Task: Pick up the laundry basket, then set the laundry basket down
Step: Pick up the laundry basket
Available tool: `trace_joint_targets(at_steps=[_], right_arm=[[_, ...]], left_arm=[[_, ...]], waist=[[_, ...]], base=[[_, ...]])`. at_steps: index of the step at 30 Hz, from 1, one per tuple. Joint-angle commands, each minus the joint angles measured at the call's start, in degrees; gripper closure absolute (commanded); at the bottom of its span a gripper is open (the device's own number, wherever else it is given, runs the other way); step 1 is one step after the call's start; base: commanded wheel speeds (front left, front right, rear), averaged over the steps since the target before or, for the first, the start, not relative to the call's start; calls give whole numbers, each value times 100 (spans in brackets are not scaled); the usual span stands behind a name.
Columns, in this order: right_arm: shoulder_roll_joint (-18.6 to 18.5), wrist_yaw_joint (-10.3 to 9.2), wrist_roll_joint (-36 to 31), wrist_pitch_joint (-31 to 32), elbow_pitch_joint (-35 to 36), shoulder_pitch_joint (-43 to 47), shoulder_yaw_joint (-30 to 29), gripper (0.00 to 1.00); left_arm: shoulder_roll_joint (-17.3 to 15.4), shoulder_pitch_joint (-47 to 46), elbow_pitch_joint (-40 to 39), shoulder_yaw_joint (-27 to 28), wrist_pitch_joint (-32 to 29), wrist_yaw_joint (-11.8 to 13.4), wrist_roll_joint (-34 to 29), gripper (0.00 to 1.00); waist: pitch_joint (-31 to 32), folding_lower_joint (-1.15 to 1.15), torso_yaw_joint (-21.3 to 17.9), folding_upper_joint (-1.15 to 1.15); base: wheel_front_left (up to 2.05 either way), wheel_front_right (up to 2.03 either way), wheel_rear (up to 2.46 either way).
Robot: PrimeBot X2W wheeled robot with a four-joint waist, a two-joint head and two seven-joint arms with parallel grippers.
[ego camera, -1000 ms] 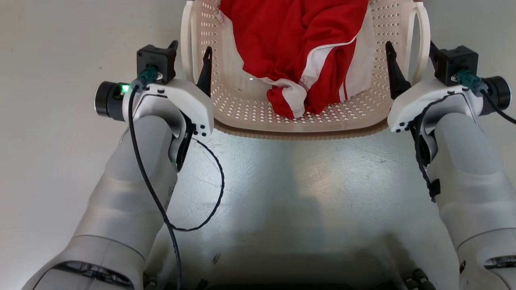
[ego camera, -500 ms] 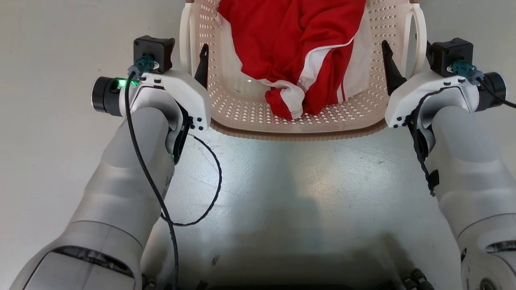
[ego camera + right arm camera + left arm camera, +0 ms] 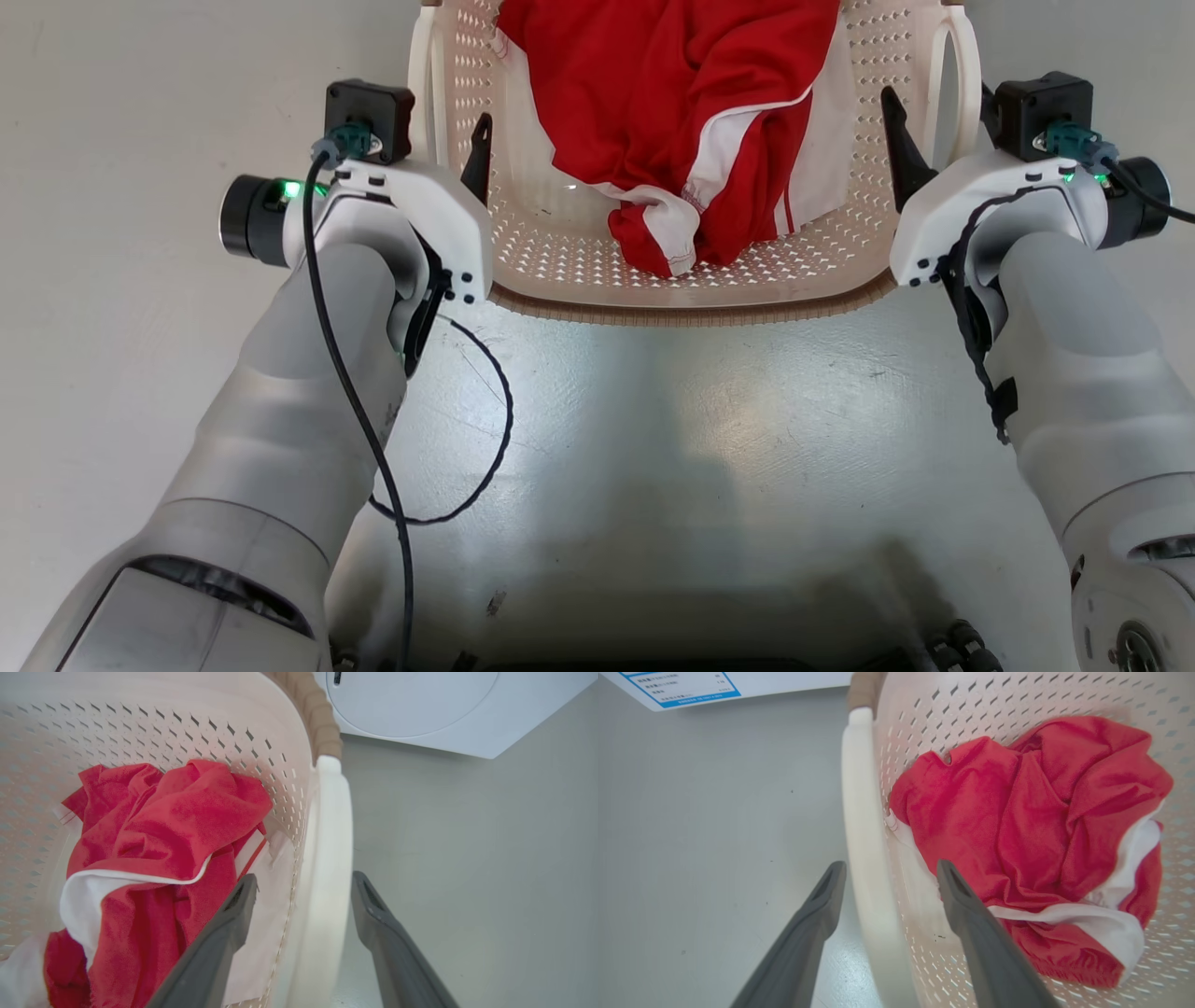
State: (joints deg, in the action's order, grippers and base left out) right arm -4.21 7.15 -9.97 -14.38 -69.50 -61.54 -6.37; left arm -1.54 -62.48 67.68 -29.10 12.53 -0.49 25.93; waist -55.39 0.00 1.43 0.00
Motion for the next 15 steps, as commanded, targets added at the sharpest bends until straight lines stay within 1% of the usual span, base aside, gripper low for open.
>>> trace_joint_targets(at_steps=[1, 15], right_arm=[[133, 34, 17, -59, -31, 100, 73, 0], [133, 34, 167, -60, -255, -33, 185, 0]], left_arm=[[-134, -14, -20, 23, -13, 41, 83, 0], [-134, -120, 40, -408, -113, 144, 507, 0]], waist=[[3, 0, -3, 0], [8, 0, -5, 0]], base=[[0, 0, 0], [0, 0, 0]])
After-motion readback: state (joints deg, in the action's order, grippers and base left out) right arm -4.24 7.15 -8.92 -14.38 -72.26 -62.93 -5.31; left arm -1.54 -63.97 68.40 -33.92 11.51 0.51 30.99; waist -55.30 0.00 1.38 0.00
